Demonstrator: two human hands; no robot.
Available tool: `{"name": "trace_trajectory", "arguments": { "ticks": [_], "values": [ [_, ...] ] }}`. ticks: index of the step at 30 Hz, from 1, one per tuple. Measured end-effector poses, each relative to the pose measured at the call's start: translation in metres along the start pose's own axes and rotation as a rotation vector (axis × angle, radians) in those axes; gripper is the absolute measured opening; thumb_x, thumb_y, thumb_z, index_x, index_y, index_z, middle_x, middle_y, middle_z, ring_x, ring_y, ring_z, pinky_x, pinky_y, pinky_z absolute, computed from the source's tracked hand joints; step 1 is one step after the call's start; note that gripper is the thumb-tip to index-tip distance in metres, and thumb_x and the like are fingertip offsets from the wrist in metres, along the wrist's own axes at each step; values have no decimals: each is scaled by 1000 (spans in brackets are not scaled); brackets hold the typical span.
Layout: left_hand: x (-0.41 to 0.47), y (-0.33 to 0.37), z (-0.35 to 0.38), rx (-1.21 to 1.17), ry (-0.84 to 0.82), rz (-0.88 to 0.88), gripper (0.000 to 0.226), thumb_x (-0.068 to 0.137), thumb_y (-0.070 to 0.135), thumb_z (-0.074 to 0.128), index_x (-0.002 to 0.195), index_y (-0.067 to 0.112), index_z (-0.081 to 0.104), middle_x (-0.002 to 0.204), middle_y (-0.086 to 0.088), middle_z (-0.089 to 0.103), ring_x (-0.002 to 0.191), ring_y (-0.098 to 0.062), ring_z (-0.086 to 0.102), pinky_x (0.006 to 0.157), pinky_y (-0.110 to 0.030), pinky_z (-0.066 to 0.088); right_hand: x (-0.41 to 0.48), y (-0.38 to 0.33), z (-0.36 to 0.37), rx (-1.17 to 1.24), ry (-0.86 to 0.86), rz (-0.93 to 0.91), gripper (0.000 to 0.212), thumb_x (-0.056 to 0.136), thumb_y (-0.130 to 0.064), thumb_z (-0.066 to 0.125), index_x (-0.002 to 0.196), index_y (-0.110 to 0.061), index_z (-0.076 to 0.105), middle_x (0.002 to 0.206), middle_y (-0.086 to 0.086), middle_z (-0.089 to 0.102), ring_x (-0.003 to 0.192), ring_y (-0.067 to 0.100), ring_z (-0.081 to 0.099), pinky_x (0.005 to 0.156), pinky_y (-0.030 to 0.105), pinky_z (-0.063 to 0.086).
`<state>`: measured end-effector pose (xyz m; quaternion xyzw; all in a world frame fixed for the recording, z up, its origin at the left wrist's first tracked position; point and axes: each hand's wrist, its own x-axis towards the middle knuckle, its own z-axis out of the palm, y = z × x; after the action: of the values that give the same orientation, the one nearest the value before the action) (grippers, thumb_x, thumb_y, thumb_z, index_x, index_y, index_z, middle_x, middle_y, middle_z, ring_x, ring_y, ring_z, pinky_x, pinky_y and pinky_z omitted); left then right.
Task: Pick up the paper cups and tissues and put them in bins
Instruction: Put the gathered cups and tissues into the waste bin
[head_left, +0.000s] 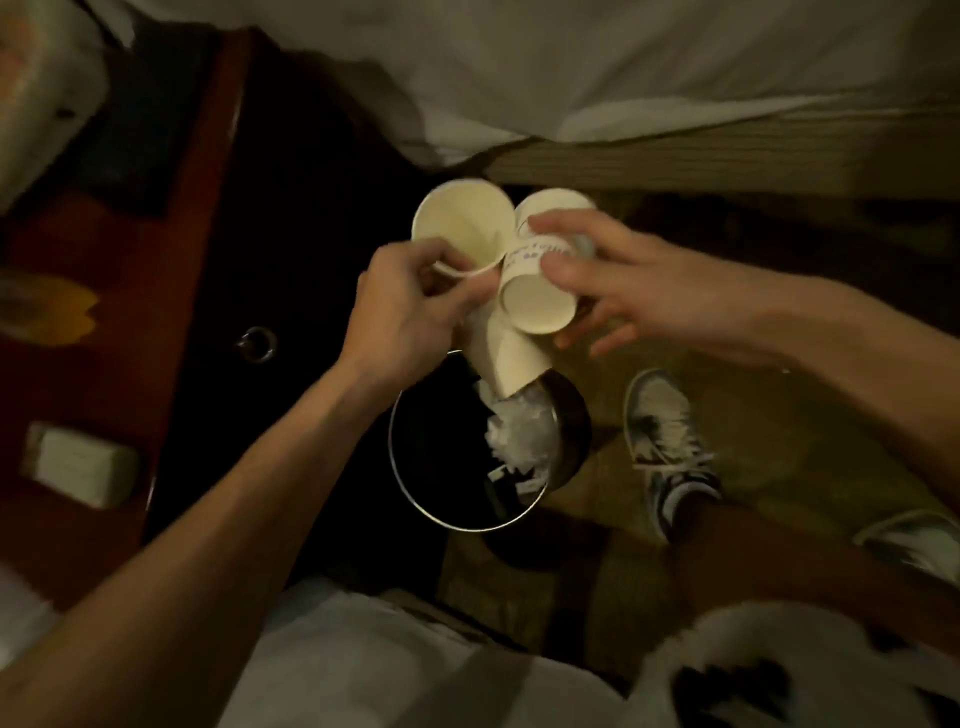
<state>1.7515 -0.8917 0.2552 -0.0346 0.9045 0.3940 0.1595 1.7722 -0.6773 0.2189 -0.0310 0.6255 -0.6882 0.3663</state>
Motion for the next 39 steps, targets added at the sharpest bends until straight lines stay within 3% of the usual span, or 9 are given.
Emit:
{"name": "trace_trajectory", "arguments": {
  "ticks": [5, 9, 12, 16, 23, 27, 29, 33, 39],
  "values": [
    [-61, -94, -8, -133, 52, -199, 10, 83, 31, 74, 74, 32, 70, 66, 7, 71, 59, -4, 64, 54, -34, 54, 41, 23, 44, -37, -349, 234, 64, 74, -73, 55, 133, -58, 39, 118, -2, 66, 98, 18, 71, 80, 33, 58],
    [-93, -147, 19, -239, 98, -364, 10, 91, 20, 69, 82, 25, 67, 66, 3, 72, 53, -13, 66, 52, -32, 57, 63, 60, 66, -82, -473, 377, 60, 67, -79, 60, 123, -64, 43, 110, 1, 69, 95, 21, 72, 73, 29, 58],
    [-99, -165, 41, -316, 99, -471, 10, 95, 21, 62, 87, 25, 67, 78, 0, 73, 61, -11, 70, 59, -38, 61, 77, 83, 72, -122, -514, 459, 61, 66, -84, 54, 123, -69, 38, 116, 3, 65, 95, 14, 72, 78, 32, 59],
    [-82, -173, 62, -383, 104, -559, 16, 100, 26, 53, 96, 24, 68, 96, 3, 67, 68, -1, 69, 66, -36, 62, 89, 105, 70, -188, -474, 536, 96, 60, -93, 48, 143, -61, 14, 111, 3, 64, 90, 14, 73, 67, 27, 58],
    [-64, -182, 77, -276, -89, -687, 34, 105, 34, 40, 123, 19, 64, 118, -2, 67, 105, -19, 64, 93, -47, 54, 92, 106, 68, -379, -441, 545, 96, 65, -84, 49, 146, -58, 5, 101, 2, 66, 77, 14, 74, 59, 23, 55],
    [-63, -173, 69, -128, -118, -635, 32, 104, 35, 42, 118, 23, 68, 112, -3, 68, 104, -23, 63, 94, -43, 52, 68, 89, 49, -437, -213, 467, 55, 86, -63, 55, 136, -42, 44, 95, -2, 70, 70, 9, 71, 56, 21, 50],
    [-59, -154, 62, -164, -72, -569, 29, 103, 34, 45, 98, 20, 70, 89, -4, 70, 82, -20, 67, 75, -36, 56, 41, 79, 40, -460, -53, 415, 30, 91, -52, 58, 111, -31, 64, 85, -2, 66, 65, 11, 63, 53, 21, 46],
    [-43, -85, 54, -57, -27, -245, 42, 98, 41, 53, 73, 8, 63, 61, 0, 58, 58, -10, 53, 60, -30, 45, -28, 48, 16, -589, 97, 358, 20, 90, -43, 64, 90, -24, 68, 79, -5, 65, 71, 9, 59, 63, 26, 45],
    [-47, 60, 117, -92, -187, 141, 44, 92, 45, 59, 57, 21, 51, 47, 16, 43, 46, 4, 37, 47, -12, 32, -156, 24, -46, -491, 374, 256, 23, 88, -40, 66, 77, -21, 67, 65, -10, 60, 54, -5, 52, 57, 21, 37]
  ]
}}
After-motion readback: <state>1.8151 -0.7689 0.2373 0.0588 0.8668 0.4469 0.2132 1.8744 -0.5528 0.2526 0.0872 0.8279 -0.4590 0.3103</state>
